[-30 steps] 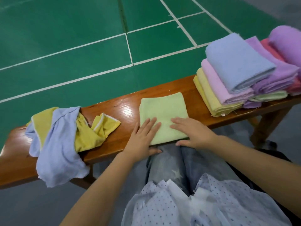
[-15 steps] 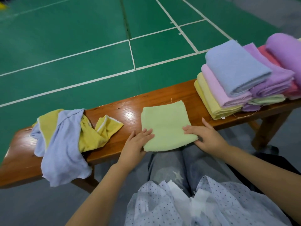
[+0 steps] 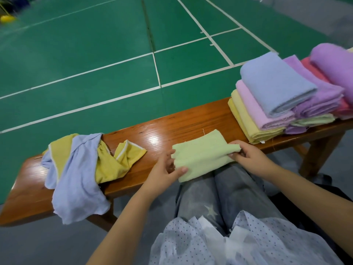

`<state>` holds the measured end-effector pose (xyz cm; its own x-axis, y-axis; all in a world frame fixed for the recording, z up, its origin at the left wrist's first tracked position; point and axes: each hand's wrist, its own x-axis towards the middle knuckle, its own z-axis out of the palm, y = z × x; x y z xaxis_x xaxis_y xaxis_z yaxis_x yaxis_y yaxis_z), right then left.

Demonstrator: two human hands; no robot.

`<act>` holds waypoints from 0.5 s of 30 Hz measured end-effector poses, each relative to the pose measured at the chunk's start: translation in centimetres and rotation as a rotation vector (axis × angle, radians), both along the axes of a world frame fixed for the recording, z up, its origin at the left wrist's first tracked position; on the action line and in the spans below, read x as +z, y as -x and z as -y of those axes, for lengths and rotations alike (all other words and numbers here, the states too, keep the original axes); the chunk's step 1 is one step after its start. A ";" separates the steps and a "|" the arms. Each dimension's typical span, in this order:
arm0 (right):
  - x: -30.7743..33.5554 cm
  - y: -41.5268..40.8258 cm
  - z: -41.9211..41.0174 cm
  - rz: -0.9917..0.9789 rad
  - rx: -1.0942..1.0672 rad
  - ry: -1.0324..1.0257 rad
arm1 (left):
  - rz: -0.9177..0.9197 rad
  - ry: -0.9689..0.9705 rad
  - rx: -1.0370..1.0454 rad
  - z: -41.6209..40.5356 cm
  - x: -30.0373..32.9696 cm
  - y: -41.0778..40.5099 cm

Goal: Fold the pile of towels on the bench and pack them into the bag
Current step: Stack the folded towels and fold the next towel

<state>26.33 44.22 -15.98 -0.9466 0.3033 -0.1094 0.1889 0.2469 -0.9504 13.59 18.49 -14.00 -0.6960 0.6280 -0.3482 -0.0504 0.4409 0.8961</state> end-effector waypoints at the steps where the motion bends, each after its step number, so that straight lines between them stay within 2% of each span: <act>1: -0.1 -0.1 0.0 -0.002 0.003 -0.005 | -0.005 0.003 -0.005 -0.1 -0.2 -0.1; 4: 0.1 0.0 0.0 0.002 0.010 -0.032 | -0.101 0.100 -0.031 -0.6 -0.2 0.0; 6: 0.3 0.2 0.1 0.007 0.003 -0.081 | -0.094 0.094 -0.036 -0.6 -0.1 0.3; 9: 1.0 0.7 0.2 -0.006 0.009 -0.162 | 0.036 -0.093 0.063 -0.5 0.7 0.3; 11: 1.3 1.2 0.3 0.008 0.005 -0.206 | 0.046 -0.177 0.133 -0.9 1.3 0.4; 15: 1.4 2.7 0.7 0.114 -0.053 -0.350 | -0.074 -0.034 0.226 -2.7 1.2 0.5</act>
<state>23.61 43.53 -14.53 -0.9161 0.3896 -0.0947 0.3104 0.5398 -0.7824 13.08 21.20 -12.77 -0.8428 0.4643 -0.2722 -0.0779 0.3952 0.9153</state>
